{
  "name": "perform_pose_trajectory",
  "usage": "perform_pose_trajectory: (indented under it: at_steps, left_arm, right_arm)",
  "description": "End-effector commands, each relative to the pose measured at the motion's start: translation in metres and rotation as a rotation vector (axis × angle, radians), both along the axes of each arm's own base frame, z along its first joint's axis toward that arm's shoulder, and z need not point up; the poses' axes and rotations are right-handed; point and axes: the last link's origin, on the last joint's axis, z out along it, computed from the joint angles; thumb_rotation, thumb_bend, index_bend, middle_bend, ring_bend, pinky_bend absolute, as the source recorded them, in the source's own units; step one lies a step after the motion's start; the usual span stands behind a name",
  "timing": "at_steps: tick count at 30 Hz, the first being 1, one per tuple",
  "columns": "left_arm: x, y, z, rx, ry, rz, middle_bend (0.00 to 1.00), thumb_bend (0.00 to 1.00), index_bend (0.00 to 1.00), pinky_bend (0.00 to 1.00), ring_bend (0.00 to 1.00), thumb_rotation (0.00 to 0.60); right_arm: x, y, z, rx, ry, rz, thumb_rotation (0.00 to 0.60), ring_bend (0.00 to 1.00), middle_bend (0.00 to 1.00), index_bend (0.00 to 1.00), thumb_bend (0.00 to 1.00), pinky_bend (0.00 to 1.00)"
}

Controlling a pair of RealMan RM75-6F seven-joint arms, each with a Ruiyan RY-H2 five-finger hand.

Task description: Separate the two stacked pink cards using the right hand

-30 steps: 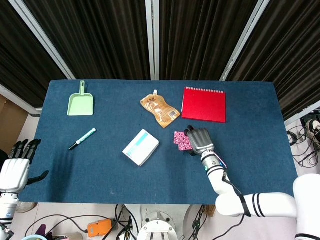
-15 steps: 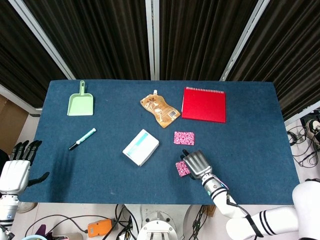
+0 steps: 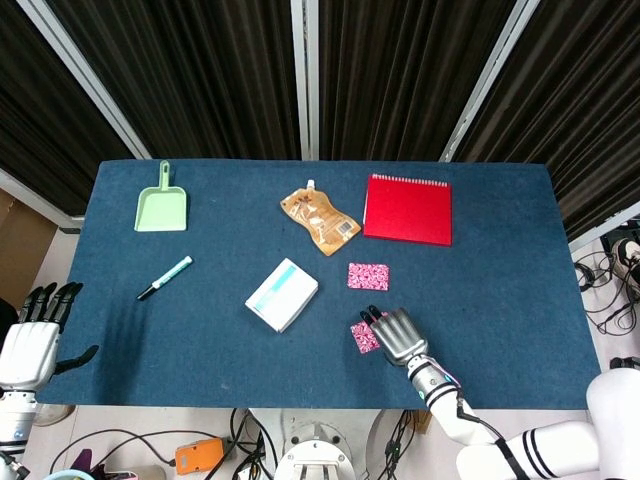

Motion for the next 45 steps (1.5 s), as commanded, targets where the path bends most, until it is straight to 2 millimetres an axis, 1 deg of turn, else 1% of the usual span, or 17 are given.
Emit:
perform_pose_trajectory:
  at_steps: [1,3,5,8,11,12,15,19,22,26,31,38,45]
  left_arm:
    - [-0.001,0.0,0.001,0.002,0.0,0.001,0.09,0.1,0.06,0.0,0.0,0.6]
    - [-0.001,-0.001,0.001,0.001,0.0,0.004,0.09,0.1,0.06,0.0,0.0,0.6]
    - [-0.001,0.0,0.0,0.001,-0.002,0.004,0.09,0.1,0.06,0.0,0.0,0.6]
    - [-0.001,0.0,-0.001,-0.003,-0.005,0.0,0.09,0.1,0.06,0.0,0.0,0.6]
    - [0.0,0.001,-0.003,-0.007,-0.004,-0.001,0.09,0.1,0.06,0.0,0.0,0.6]
    - [0.0,0.001,-0.003,-0.008,-0.004,-0.002,0.09,0.1,0.06,0.0,0.0,0.6]
    - [-0.001,0.001,-0.002,-0.007,-0.002,0.001,0.09,0.1,0.06,0.0,0.0,0.6]
    - [-0.003,0.0,-0.001,-0.006,-0.001,0.008,0.09,0.1,0.06,0.0,0.0,0.6]
    - [-0.005,-0.001,-0.001,-0.009,-0.001,0.014,0.09,0.1,0.06,0.0,0.0,0.6]
    - [-0.006,-0.001,-0.002,-0.011,-0.002,0.017,0.09,0.1,0.06,0.0,0.0,0.6]
    - [-0.007,-0.001,-0.002,-0.014,-0.001,0.018,0.09,0.1,0.06,0.0,0.0,0.6]
    - [-0.008,0.0,-0.002,-0.015,0.0,0.017,0.09,0.1,0.06,0.0,0.0,0.6]
    - [-0.008,0.0,-0.003,-0.016,0.001,0.019,0.09,0.1,0.06,0.0,0.0,0.6]
  right_arm:
    - [0.003,-0.006,0.012,-0.036,-0.036,-0.016,0.6,0.67,0.23,0.21,0.35,0.85]
    - [0.007,-0.016,0.023,-0.082,-0.074,-0.035,0.6,0.67,0.23,0.21,0.35,0.85]
    - [0.012,-0.032,0.033,-0.139,-0.117,-0.062,0.6,0.67,0.23,0.22,0.35,0.85]
    - [0.02,-0.057,0.038,-0.195,-0.161,-0.114,0.6,0.67,0.23,0.24,0.35,0.85]
    - [0.027,-0.078,0.029,-0.224,-0.172,-0.165,0.6,0.67,0.23,0.25,0.35,0.85]
    - [0.03,-0.085,0.024,-0.228,-0.17,-0.186,0.6,0.67,0.23,0.26,0.35,0.85]
    - [0.036,-0.096,0.008,-0.228,-0.158,-0.23,0.6,0.67,0.23,0.28,0.35,0.85]
    - [0.04,-0.104,-0.012,-0.217,-0.149,-0.28,0.6,0.67,0.23,0.29,0.35,0.85]
    - [0.042,-0.106,-0.023,-0.207,-0.147,-0.3,0.6,0.67,0.23,0.31,0.35,0.85]
    - [0.042,-0.107,-0.03,-0.213,-0.133,-0.31,0.6,0.67,0.23,0.34,0.35,0.85]
    - [0.039,-0.112,-0.036,-0.229,-0.114,-0.332,0.6,0.67,0.23,0.35,0.36,0.85]
    - [0.032,-0.114,-0.041,-0.233,-0.089,-0.343,0.6,0.67,0.23,0.36,0.36,0.85]
    - [0.032,-0.115,-0.042,-0.237,-0.093,-0.342,0.6,0.67,0.23,0.38,0.37,0.85]
